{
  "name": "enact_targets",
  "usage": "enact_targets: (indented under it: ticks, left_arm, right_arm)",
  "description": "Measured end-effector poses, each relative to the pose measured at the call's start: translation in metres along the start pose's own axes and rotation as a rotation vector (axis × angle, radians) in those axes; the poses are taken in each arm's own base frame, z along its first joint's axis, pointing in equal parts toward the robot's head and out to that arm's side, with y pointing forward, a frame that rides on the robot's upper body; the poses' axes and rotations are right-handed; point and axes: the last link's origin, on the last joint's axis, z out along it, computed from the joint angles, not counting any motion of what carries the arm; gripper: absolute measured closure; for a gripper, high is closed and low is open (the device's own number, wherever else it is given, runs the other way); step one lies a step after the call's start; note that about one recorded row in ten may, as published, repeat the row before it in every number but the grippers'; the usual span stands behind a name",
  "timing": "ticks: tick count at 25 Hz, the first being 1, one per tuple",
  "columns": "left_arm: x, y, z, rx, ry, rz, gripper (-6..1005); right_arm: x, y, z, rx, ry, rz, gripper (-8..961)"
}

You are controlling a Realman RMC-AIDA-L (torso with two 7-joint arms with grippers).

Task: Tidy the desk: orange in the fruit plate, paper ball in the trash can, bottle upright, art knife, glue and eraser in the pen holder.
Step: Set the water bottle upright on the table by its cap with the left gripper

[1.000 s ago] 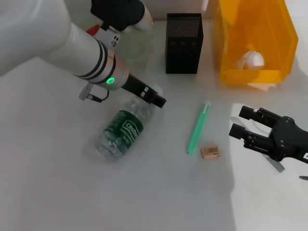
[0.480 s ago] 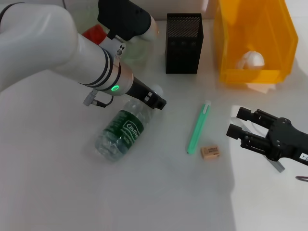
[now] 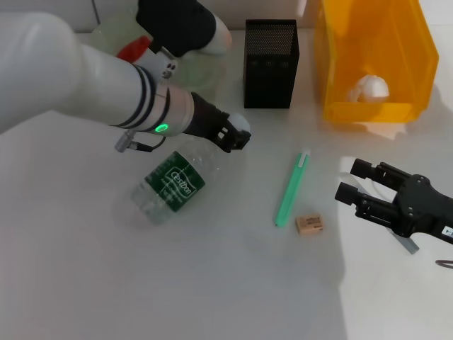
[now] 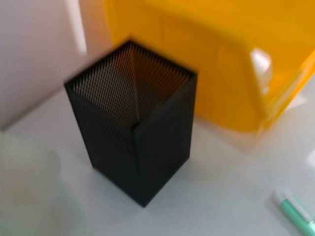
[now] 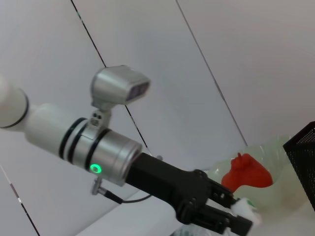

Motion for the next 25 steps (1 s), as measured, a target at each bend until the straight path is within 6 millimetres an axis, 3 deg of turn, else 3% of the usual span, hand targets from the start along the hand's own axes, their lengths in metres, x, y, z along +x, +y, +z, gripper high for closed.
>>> enact_targets:
  ticks: [2,8,12,25]
  left_arm:
    - [-0.001,0.002,-0.021,0.015,0.083,0.036,567]
    - [-0.013,-0.005,-0.052,0.040,0.219,-0.025,567]
    - [-0.025,-0.015,-0.070,-0.034,0.363,-0.107,567]
    - [-0.072,-0.039,-0.076,-0.311,0.709,-0.211,568]
  right_arm:
    - [0.000,0.000,0.000,0.001,-0.002,0.001,200]
    - [-0.001,0.000,0.003,-0.006,-0.004,0.001,201]
    - [-0.002,-0.001,0.007,-0.007,-0.002,-0.001,201]
    - [-0.004,-0.002,0.012,-0.011,-0.001,0.003,203]
